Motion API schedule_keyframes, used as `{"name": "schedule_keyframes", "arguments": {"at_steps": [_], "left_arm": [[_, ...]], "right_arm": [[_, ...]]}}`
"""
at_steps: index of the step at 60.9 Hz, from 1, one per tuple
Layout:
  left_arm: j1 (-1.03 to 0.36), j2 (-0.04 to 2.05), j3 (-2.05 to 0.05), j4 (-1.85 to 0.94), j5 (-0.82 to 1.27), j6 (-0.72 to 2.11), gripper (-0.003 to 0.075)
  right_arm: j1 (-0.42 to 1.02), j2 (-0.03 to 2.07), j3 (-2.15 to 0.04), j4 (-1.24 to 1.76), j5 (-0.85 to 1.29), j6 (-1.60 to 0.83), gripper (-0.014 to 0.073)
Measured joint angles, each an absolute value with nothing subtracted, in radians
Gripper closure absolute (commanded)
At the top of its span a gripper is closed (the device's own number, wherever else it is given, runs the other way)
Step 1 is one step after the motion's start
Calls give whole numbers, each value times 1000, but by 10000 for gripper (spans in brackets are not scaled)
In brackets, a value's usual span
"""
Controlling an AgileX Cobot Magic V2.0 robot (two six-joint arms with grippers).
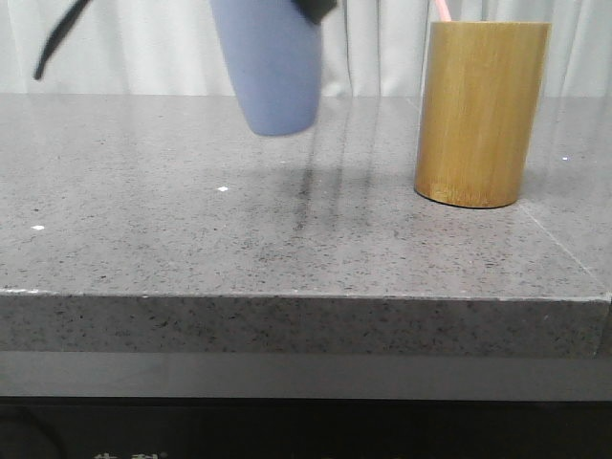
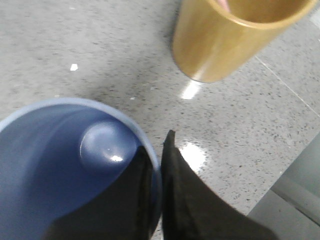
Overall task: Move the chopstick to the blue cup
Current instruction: 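Lift the blue cup with the left gripper and carry it toward the bamboo holder, then set the blue cup down beside the bamboo holder and release it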
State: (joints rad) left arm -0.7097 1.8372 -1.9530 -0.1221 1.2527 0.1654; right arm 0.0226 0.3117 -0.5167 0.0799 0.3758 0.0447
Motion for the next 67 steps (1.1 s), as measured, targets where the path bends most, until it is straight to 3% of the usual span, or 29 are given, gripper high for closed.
{"name": "schedule_keyframes", "arguments": {"at_steps": [34, 41, 60, 67], "left_arm": [[-747, 1936, -1953, -124, 1219, 165, 728], [-747, 1936, -1953, -124, 1215, 165, 645], [-747, 1936, -1953, -122, 1203, 165, 309], [-747, 1936, -1957, -122, 1203, 165, 288]], "right_arm": [[23, 312, -517, 80, 376, 45, -17], [23, 312, -517, 80, 376, 45, -17], [23, 312, -517, 80, 376, 45, -17], [23, 312, -517, 80, 376, 45, -17]]}}
